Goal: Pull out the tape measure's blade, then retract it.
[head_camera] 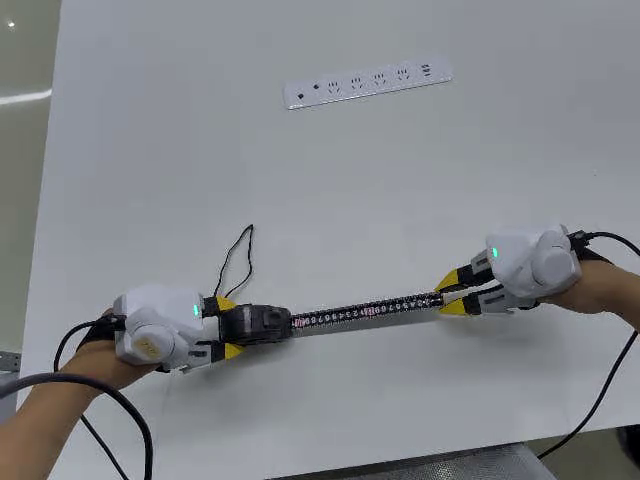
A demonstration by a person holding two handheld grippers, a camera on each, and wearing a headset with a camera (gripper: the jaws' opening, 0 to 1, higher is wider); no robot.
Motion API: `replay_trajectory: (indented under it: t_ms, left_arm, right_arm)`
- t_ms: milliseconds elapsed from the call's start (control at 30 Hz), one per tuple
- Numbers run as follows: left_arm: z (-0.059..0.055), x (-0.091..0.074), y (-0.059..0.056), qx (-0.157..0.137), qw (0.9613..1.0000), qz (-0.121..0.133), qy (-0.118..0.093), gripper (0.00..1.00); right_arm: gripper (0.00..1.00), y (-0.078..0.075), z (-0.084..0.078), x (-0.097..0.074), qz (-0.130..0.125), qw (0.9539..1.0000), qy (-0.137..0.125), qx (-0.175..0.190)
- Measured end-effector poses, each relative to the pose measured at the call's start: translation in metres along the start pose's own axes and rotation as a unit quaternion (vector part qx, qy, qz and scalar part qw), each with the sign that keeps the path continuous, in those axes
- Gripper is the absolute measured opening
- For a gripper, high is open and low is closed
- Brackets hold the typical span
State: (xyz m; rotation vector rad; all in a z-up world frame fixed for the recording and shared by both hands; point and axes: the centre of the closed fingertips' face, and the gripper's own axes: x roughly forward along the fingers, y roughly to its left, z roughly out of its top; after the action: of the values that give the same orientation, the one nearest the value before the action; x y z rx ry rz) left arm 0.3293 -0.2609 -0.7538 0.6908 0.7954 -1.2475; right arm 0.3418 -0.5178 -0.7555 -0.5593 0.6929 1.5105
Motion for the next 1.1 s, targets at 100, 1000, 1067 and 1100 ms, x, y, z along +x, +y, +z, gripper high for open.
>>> replay_trajectory:
  t_ms: [100,1000,1067,1100]
  left_arm:
    - [0.0,0.0,0.0,0.0,1.0,0.0,0.0,0.27]
    - [0.001,0.001,-0.001,0.001,1.0,-0.002,0.002,0.27]
    - [0.001,0.001,-0.001,0.001,1.0,-0.001,0.002,0.27]
    - [0.001,0.001,-0.001,0.001,1.0,-0.001,0.002,0.27]
  right_arm:
    - [0.09,0.001,-0.001,-0.002,-0.001,1.0,0.002,0.001]
    - [0.1,-0.003,-0.015,-0.014,-0.011,0.9999,0.012,0.003]
    - [0.1,-0.003,-0.016,-0.014,-0.012,0.9998,0.015,0.003]
    - [0.1,-0.003,-0.016,-0.014,-0.013,0.9998,0.016,0.003]
